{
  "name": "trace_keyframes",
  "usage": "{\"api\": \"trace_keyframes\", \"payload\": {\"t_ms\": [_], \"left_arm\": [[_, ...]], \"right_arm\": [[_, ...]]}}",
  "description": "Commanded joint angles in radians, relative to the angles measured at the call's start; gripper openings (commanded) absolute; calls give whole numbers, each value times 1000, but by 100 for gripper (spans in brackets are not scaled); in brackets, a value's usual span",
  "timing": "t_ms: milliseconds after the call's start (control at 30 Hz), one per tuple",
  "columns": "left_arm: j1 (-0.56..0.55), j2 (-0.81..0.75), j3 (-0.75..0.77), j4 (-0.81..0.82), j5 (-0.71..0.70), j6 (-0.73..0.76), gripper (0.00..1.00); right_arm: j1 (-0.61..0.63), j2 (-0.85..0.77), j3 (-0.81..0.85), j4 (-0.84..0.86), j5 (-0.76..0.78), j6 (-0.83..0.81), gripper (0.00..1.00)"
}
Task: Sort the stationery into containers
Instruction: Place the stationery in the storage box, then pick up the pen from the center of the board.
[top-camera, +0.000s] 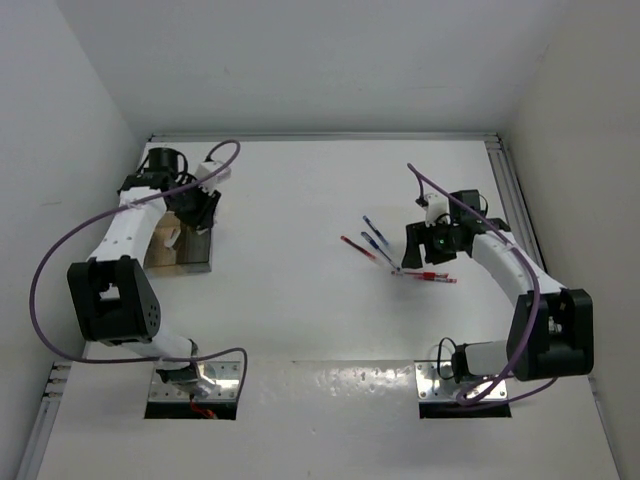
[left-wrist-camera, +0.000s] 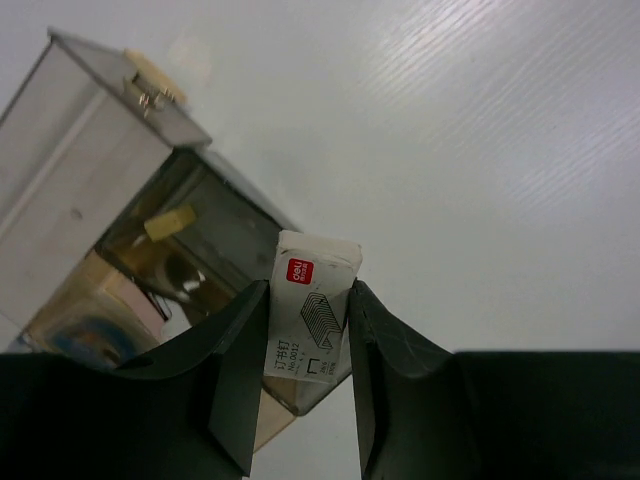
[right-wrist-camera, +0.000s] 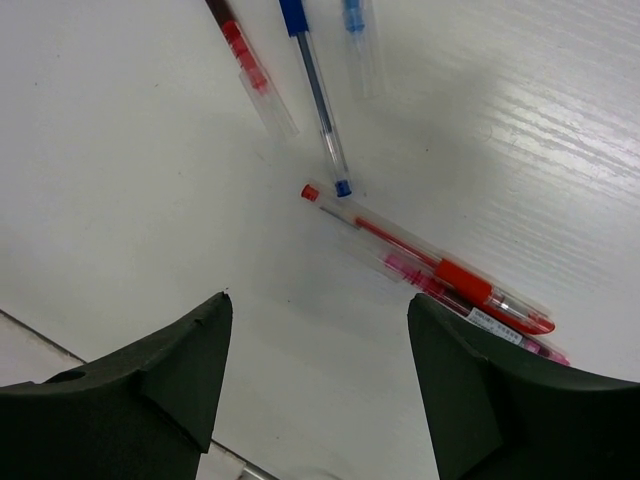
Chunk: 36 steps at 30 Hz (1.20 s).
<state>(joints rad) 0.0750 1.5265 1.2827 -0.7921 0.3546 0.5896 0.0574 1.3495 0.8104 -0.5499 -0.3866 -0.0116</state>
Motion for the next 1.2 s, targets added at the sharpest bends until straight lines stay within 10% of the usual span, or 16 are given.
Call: {"api": "trace_keyframes", "payload": {"t_ms": [0, 567, 1167], "left_arm": [[90, 18, -11, -50, 14, -17, 10], [186, 84, -117, -10, 15, -70, 38], [189, 55, -99, -9, 20, -60, 50]], "right_arm": [[18, 17, 32, 64, -5, 48, 70], [160, 379, 305, 234, 229, 96, 40], [233, 657, 470, 208, 354, -22, 32]]}}
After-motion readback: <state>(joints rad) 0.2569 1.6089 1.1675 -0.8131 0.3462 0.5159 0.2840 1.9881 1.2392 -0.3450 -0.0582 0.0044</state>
